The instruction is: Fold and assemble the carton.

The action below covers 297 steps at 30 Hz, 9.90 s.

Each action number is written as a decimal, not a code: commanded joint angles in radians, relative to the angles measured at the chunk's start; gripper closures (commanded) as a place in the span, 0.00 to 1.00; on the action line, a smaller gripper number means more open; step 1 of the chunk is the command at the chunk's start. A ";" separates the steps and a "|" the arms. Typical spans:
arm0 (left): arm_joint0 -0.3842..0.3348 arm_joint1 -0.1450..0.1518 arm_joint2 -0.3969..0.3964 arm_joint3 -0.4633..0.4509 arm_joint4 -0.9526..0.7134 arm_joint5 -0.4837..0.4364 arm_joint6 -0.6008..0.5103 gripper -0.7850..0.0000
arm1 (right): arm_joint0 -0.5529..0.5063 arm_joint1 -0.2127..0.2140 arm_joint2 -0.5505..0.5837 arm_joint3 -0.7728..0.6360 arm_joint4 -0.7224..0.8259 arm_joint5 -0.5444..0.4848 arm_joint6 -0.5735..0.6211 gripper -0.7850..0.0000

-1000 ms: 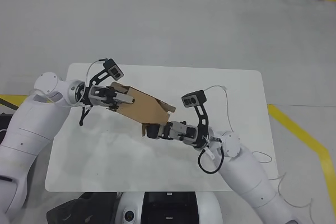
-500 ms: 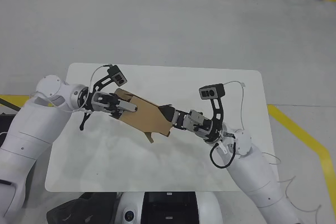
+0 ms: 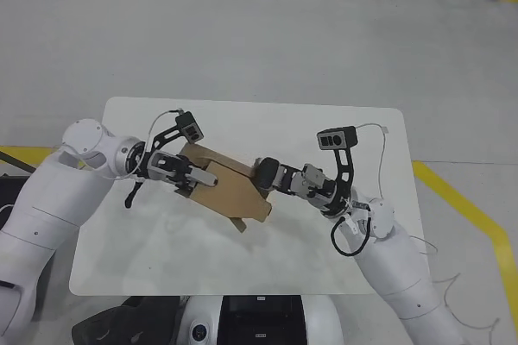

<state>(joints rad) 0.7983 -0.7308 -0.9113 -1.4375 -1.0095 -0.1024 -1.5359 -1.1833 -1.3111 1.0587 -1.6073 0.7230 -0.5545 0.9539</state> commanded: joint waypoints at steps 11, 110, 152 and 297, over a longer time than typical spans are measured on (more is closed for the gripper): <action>-0.024 0.005 0.005 0.034 -0.042 -0.032 0.000 1.00 | -0.012 0.001 0.010 -0.013 -0.012 0.009 0.004 0.00; -0.195 -0.051 0.129 0.117 -0.102 0.152 0.000 1.00 | -0.039 -0.001 -0.041 0.124 -0.198 0.074 -0.061 0.18; -0.268 -0.048 0.290 0.145 -0.291 0.159 0.000 1.00 | -0.032 -0.007 -0.057 0.110 -0.190 0.075 -0.090 0.18; -0.254 -0.049 0.237 0.235 -0.211 0.027 0.000 1.00 | -0.277 0.049 0.057 -0.303 -0.359 0.143 -0.174 0.00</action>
<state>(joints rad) 0.5444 -0.7780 -0.6725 -1.2044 -1.2227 -0.0735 -1.5359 -1.4593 -1.2628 1.1204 -1.9081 0.3423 -0.3792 0.7553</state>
